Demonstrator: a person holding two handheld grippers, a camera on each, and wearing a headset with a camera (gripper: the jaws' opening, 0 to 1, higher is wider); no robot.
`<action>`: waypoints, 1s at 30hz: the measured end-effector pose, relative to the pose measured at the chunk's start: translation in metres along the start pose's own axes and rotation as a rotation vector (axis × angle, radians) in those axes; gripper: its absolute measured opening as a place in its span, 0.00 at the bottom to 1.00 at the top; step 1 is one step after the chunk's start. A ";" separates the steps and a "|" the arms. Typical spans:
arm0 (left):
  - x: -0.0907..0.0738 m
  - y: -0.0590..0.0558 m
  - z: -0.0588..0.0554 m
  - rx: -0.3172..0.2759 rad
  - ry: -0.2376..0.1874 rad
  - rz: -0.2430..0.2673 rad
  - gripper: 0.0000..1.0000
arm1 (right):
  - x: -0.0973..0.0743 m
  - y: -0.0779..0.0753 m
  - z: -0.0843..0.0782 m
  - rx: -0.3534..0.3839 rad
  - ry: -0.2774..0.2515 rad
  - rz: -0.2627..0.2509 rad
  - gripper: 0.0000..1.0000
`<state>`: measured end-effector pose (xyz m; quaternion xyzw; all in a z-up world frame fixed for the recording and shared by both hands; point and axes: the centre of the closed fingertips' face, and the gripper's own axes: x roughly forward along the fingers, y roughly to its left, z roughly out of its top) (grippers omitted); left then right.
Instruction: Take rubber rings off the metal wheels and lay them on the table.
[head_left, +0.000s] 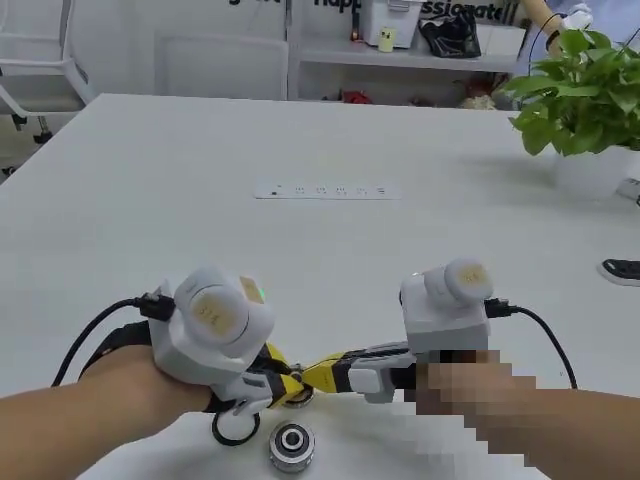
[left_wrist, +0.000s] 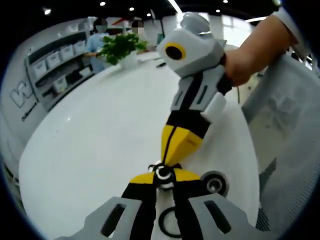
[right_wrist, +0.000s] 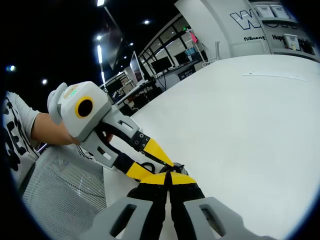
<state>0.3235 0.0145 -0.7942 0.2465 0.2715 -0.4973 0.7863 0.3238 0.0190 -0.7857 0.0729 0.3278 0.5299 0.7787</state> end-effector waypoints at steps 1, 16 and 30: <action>0.000 0.000 0.000 -0.001 0.000 0.000 0.12 | 0.000 0.001 0.001 0.004 -0.004 0.003 0.00; 0.001 0.000 0.000 -0.003 -0.005 -0.001 0.13 | -0.001 0.000 0.001 -0.002 -0.006 0.001 0.00; 0.001 0.000 0.001 0.003 -0.030 -0.013 0.13 | -0.002 -0.003 0.001 -0.003 -0.010 -0.006 0.00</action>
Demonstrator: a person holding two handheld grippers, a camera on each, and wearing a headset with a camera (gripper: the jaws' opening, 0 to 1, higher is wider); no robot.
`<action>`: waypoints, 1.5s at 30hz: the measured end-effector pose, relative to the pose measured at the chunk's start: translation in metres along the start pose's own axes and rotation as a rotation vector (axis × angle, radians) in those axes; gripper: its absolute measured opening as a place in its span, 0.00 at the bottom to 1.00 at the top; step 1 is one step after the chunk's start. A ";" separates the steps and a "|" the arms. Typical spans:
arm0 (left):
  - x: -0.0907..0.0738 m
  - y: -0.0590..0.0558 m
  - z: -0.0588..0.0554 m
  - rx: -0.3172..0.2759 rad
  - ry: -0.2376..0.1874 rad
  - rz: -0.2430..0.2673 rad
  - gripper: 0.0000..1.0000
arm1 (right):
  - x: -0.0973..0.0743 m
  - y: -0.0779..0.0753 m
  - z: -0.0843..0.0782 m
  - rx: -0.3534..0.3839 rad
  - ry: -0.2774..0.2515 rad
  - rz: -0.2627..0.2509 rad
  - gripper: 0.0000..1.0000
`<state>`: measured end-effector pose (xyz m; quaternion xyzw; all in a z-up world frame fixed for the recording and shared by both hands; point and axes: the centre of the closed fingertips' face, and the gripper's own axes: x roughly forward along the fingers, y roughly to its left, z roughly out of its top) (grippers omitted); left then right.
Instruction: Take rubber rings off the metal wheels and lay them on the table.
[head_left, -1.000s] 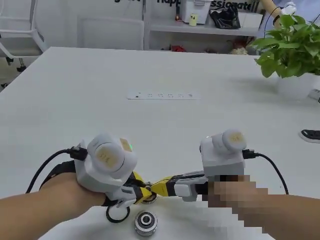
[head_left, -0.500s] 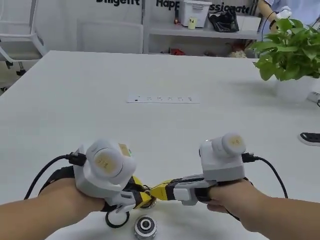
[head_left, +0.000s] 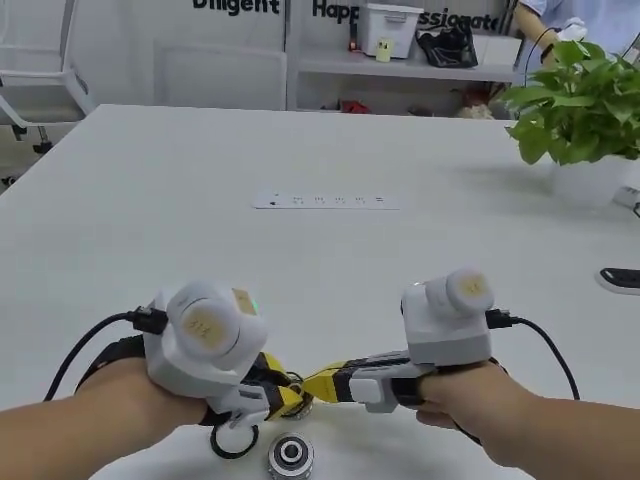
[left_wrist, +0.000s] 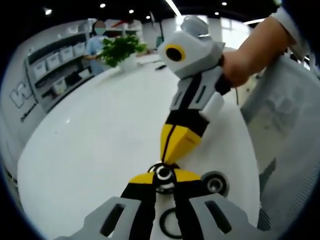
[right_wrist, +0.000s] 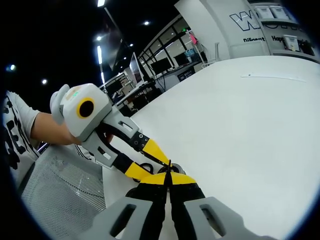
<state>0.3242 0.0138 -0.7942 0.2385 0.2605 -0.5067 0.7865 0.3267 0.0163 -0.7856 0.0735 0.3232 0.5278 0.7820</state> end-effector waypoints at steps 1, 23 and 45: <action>0.000 0.000 0.000 0.012 -0.004 0.000 0.14 | 0.000 0.000 0.000 -0.001 0.000 0.000 0.00; -0.006 0.000 0.008 -0.026 -0.050 -0.021 0.22 | -0.002 -0.003 0.005 0.008 -0.019 -0.007 0.00; -0.028 0.005 0.015 -0.079 -0.110 -0.002 0.33 | -0.007 -0.002 0.011 0.025 -0.042 -0.003 0.00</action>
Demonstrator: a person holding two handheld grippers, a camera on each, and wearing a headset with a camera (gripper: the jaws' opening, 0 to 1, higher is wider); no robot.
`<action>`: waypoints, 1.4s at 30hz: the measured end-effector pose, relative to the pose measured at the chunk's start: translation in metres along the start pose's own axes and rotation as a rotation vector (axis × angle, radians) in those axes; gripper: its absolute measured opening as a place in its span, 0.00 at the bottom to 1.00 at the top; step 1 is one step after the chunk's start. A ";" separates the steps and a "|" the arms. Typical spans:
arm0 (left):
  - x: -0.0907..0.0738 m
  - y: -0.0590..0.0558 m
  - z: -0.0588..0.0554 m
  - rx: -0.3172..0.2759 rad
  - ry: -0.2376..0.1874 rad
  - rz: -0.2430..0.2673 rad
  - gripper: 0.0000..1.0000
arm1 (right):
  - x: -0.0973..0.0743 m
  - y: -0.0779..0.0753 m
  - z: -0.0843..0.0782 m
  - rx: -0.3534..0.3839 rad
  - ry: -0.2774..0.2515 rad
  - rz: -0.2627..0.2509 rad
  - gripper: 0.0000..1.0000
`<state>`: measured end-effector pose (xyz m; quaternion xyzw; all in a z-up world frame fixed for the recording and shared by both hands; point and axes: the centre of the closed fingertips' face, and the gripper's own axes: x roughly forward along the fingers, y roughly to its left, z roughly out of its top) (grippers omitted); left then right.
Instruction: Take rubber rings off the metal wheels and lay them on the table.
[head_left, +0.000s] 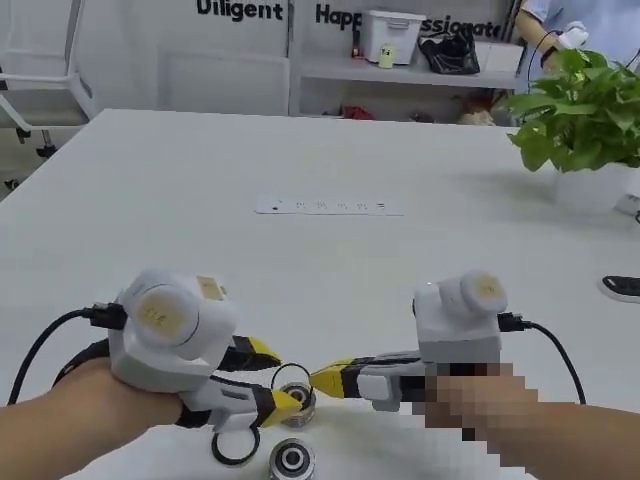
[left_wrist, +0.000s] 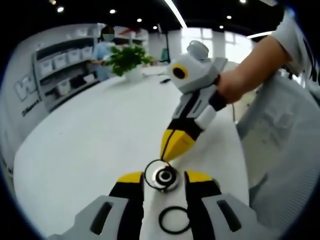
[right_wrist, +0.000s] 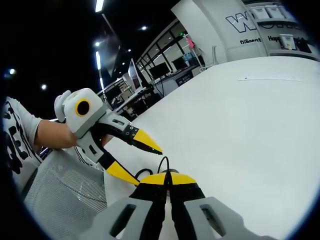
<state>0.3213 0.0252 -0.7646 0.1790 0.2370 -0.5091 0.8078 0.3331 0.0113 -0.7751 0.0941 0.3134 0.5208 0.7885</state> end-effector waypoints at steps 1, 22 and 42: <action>-0.001 0.001 0.000 -0.002 -0.002 0.002 0.34 | 0.000 0.001 0.000 0.001 -0.001 0.002 0.00; -0.029 0.001 0.013 -0.026 -0.070 0.017 0.51 | -0.002 0.010 0.011 0.012 -0.033 0.027 0.00; -0.051 0.008 0.007 -0.053 -0.086 0.048 0.61 | 0.002 0.023 0.018 0.019 -0.046 0.067 0.00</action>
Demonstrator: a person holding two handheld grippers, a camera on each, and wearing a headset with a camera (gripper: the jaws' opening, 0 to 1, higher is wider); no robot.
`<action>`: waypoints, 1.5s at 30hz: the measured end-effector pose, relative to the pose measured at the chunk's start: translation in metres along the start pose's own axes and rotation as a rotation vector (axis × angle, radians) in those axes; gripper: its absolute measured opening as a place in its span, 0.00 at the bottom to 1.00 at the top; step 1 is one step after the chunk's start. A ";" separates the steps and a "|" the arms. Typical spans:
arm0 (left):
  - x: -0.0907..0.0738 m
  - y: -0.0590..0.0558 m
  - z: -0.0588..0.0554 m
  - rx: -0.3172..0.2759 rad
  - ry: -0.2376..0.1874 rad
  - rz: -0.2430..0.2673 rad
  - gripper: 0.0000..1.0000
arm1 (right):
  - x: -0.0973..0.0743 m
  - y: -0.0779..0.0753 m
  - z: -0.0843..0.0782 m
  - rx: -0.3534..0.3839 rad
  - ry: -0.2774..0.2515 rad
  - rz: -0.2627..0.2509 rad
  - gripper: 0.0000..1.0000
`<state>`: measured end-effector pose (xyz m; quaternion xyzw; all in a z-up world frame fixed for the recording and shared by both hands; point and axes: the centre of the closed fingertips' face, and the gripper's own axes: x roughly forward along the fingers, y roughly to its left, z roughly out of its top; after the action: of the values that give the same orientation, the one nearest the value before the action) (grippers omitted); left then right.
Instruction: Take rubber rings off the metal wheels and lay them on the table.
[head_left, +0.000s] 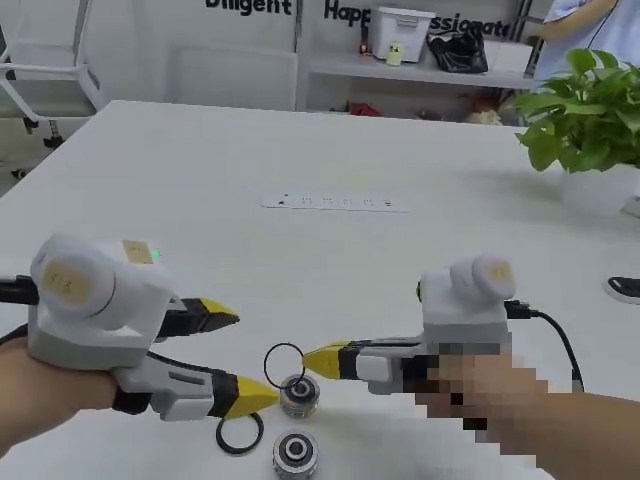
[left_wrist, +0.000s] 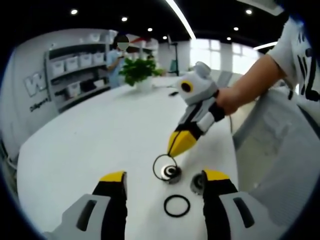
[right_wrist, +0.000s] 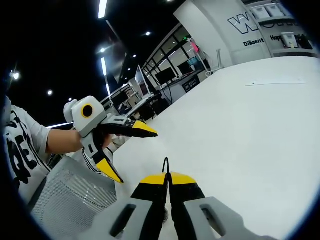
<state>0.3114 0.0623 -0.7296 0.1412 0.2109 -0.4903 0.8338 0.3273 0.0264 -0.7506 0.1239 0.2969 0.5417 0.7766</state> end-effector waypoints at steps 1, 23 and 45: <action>-0.002 0.000 -0.001 -0.001 -0.001 0.004 0.62 | 0.000 0.001 0.000 0.001 -0.001 0.002 0.00; -0.017 -0.001 -0.010 -0.027 0.000 0.019 0.68 | 0.007 0.016 0.002 0.007 0.008 0.048 0.00; -0.033 0.000 -0.020 -0.040 0.003 0.035 0.72 | 0.015 0.029 0.001 0.010 0.020 0.084 0.00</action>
<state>0.2928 0.0956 -0.7305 0.1290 0.2190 -0.4710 0.8447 0.3094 0.0508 -0.7399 0.1347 0.3016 0.5736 0.7496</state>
